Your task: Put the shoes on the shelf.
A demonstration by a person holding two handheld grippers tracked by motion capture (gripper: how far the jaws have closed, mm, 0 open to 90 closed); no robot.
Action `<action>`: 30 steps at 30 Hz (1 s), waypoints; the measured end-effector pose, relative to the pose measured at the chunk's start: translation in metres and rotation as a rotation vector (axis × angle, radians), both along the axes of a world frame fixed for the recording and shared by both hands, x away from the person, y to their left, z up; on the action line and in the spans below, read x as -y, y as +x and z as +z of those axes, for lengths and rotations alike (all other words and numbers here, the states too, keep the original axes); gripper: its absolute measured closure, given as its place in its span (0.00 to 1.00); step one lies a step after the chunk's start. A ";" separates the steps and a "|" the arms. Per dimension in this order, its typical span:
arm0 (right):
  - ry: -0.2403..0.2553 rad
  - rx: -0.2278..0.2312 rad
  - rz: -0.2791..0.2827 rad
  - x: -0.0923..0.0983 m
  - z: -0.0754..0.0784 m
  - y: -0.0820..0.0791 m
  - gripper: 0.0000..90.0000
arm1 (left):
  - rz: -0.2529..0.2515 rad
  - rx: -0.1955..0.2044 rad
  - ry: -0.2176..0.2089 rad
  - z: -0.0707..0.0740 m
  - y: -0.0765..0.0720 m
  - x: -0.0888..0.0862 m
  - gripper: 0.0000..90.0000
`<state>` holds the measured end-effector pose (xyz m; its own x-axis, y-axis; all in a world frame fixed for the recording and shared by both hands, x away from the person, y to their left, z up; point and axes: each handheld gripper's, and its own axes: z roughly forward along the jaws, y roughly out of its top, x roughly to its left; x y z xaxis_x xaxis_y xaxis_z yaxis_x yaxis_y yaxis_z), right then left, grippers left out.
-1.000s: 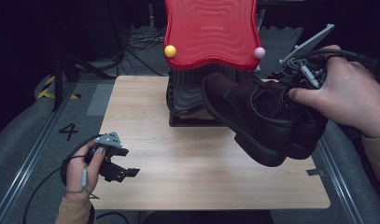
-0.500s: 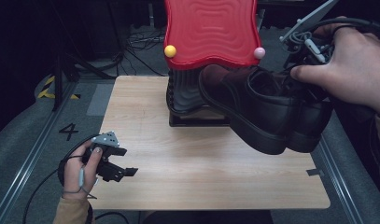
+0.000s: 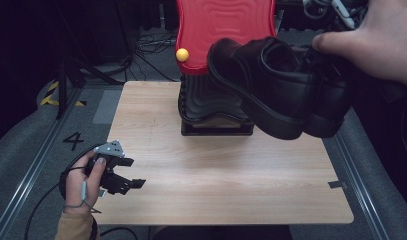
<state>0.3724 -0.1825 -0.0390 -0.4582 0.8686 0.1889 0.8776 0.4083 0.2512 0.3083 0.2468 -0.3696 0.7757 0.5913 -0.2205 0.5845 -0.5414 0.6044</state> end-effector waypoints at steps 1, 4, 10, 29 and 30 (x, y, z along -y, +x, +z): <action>-0.005 0.019 -0.020 -0.004 0.005 0.007 0.90 | 0.000 -0.004 -0.002 0.000 0.000 -0.001 0.18; -0.008 0.047 -0.037 -0.008 0.010 0.017 0.90 | 0.010 0.002 0.000 -0.002 0.001 0.000 0.18; -0.020 0.097 -0.086 -0.018 0.021 0.039 0.90 | 0.011 -0.010 0.000 -0.005 0.000 -0.002 0.18; -0.013 0.199 -0.137 -0.049 0.033 0.099 0.90 | 0.029 -0.008 -0.011 -0.005 -0.003 -0.011 0.18; -0.018 0.222 -0.146 -0.054 0.033 0.107 0.90 | 0.030 -0.007 -0.014 -0.005 -0.003 -0.013 0.18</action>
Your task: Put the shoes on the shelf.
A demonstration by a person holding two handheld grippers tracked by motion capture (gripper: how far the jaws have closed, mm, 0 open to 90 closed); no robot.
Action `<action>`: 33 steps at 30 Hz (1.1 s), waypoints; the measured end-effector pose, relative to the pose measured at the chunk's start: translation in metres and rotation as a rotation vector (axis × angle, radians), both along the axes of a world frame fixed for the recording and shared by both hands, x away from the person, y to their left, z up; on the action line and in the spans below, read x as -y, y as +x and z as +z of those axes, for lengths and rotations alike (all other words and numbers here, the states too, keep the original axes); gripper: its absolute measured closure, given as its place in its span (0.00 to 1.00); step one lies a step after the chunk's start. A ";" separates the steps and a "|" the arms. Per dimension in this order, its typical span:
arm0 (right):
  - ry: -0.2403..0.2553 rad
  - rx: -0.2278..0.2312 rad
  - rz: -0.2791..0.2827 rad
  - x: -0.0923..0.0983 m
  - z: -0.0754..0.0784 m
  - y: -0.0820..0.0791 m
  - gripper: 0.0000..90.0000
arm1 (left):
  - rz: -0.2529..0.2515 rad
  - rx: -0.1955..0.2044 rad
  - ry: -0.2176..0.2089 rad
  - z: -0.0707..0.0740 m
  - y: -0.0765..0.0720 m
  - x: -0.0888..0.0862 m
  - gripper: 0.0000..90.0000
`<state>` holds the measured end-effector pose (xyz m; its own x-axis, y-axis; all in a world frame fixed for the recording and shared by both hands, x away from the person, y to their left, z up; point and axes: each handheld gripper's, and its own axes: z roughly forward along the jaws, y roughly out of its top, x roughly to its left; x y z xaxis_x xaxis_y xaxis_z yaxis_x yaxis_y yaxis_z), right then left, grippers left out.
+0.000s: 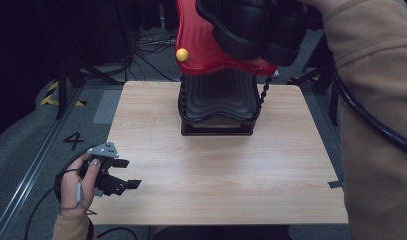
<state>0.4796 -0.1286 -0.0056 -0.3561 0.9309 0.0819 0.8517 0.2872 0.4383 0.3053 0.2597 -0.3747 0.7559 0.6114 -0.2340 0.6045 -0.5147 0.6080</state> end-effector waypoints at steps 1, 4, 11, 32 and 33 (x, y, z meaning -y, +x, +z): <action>-0.001 0.008 -0.004 -0.002 0.000 0.003 0.90 | 0.002 0.003 -0.001 0.000 0.000 -0.001 0.18; -0.003 0.020 -0.010 -0.006 -0.001 0.012 0.90 | 0.008 0.005 -0.013 0.000 0.000 -0.002 0.18; 0.003 0.028 -0.047 -0.014 -0.004 0.034 0.89 | 0.011 0.002 -0.027 0.000 0.000 -0.006 0.18; -0.013 0.181 -0.094 -0.036 -0.019 0.054 0.89 | 0.011 0.003 -0.030 -0.001 0.000 -0.006 0.18; -0.013 0.189 -0.092 -0.037 -0.017 0.054 0.89 | 0.007 0.002 -0.028 -0.001 0.000 -0.006 0.18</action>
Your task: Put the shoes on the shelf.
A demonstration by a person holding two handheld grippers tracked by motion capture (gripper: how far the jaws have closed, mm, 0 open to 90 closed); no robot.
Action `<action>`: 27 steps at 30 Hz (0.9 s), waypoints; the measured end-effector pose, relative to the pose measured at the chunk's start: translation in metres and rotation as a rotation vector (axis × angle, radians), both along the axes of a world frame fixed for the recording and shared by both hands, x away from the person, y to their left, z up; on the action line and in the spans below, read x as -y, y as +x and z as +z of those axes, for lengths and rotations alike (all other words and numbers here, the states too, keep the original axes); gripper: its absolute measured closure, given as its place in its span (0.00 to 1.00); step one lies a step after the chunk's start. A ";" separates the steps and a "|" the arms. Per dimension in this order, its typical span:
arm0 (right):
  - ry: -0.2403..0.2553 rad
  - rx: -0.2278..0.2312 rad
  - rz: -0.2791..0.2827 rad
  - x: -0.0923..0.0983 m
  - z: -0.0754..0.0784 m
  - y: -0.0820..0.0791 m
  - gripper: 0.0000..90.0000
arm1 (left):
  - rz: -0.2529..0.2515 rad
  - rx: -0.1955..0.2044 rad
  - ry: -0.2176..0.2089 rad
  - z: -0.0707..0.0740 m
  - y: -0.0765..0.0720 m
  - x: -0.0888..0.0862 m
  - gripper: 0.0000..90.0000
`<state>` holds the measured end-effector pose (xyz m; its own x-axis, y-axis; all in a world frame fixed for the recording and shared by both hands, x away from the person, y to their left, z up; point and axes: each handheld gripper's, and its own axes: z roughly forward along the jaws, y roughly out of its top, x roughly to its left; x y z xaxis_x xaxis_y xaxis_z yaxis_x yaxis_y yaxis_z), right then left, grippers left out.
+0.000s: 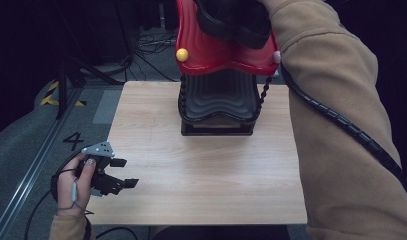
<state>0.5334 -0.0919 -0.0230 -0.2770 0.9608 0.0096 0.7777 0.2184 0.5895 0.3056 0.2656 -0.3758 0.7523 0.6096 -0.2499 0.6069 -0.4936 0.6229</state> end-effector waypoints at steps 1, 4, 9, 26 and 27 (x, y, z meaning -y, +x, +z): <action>0.002 0.009 -0.003 0.000 0.001 0.000 0.89 | -0.001 -0.001 0.000 0.000 0.000 0.000 0.18; 0.006 0.029 -0.003 0.001 0.000 0.004 0.89 | -0.003 0.002 0.002 0.001 -0.001 0.000 0.18; -0.014 0.032 -0.002 -0.001 -0.019 0.016 0.89 | 0.005 0.001 -0.005 0.001 -0.001 -0.003 0.18; -0.007 0.005 -0.004 -0.003 -0.062 0.029 0.87 | 0.000 -0.007 0.000 0.000 0.000 0.001 0.18; -0.009 0.013 0.003 -0.004 -0.063 0.030 0.86 | -0.003 -0.009 0.001 0.001 0.000 0.000 0.18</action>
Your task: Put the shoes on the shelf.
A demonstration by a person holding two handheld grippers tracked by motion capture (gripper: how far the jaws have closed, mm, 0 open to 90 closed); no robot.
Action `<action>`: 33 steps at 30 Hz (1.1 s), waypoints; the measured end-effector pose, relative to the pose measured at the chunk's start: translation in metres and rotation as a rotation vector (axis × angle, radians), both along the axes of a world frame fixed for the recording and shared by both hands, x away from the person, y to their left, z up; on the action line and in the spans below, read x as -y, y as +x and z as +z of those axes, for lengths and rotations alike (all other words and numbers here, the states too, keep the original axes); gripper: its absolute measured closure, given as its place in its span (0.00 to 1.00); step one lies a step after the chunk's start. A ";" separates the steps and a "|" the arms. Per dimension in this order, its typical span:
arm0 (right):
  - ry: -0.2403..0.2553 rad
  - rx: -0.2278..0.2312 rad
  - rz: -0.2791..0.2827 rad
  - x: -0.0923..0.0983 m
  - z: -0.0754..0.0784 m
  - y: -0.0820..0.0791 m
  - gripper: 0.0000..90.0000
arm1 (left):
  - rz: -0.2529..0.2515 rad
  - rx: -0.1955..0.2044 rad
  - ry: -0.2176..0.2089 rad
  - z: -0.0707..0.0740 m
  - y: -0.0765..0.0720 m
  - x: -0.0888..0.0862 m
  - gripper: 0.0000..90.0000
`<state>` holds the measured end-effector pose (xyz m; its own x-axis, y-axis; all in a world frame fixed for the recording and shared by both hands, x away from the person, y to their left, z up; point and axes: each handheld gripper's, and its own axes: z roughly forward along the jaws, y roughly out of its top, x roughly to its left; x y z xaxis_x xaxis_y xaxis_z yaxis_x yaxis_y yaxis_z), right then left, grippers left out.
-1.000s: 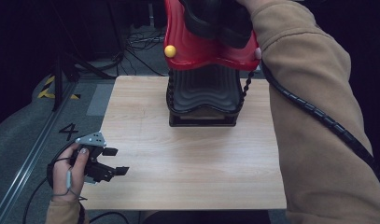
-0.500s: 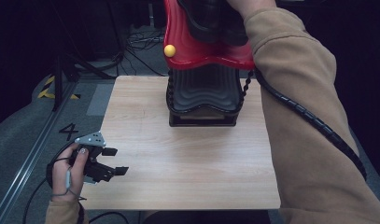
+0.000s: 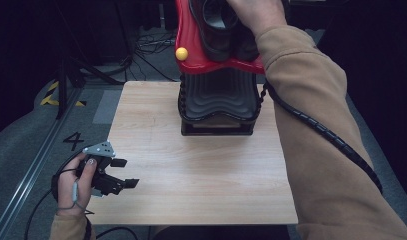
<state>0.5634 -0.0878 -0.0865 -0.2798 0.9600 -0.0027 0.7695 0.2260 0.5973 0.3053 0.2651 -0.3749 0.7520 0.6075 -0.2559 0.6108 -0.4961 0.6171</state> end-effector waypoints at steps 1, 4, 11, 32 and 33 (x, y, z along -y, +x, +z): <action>0.000 0.000 0.000 0.000 0.000 0.000 0.86 | 0.000 0.000 0.000 0.000 0.000 0.000 0.18; -0.007 -0.008 -0.004 -0.002 0.000 0.000 0.86 | 0.002 0.010 0.001 0.001 -0.001 -0.001 0.18; 0.041 -0.014 -0.003 0.005 0.000 0.000 0.72 | 0.000 0.007 -0.003 0.001 -0.001 -0.001 0.18; 0.148 0.057 0.214 0.069 0.038 -0.062 0.50 | 0.000 0.005 0.019 0.000 0.000 0.004 0.18; 0.152 0.063 0.232 0.074 0.038 -0.067 0.49 | 0.000 0.004 0.021 0.000 0.000 0.004 0.18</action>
